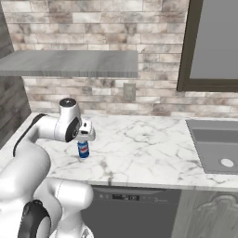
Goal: Four empty soda cans are scattered around the kitchen. Gather all the cans and cluster them next to the stove for recycling.
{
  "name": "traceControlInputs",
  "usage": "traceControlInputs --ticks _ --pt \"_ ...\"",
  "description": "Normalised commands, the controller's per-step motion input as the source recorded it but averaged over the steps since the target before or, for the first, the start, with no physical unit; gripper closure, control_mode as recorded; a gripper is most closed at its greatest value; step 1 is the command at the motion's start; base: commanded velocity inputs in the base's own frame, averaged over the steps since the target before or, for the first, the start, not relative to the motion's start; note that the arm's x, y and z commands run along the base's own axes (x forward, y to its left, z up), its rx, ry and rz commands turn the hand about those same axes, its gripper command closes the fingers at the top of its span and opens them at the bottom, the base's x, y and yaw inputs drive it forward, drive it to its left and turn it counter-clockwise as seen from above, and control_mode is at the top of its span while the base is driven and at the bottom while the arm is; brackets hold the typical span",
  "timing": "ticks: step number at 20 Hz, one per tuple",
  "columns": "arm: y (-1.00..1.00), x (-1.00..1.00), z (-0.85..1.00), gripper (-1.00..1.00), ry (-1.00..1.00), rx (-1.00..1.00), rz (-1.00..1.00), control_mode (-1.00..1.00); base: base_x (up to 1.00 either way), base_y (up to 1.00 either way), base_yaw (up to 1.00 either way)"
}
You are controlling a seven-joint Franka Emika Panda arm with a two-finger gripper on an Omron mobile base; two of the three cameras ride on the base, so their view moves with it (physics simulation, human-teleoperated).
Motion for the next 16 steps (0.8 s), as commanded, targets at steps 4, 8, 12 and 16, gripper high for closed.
traceControlInputs --ticks 4,8,12,16 --pt "0.03 0.29 -0.16 -1.0 0.01 0.0 0.0 -1.0 0.0 0.0 0.0" --pt "0.04 0.29 -0.15 -1.0 0.02 0.0 0.0 -1.0 0.0 0.0 0.0" --pt "0.01 0.26 -0.16 -1.0 0.02 0.0 0.0 -1.0 0.0 0.0 0.0" --pt "0.0 0.19 -0.16 -1.0 0.02 0.0 0.0 -1.0 0.0 0.0 0.0"
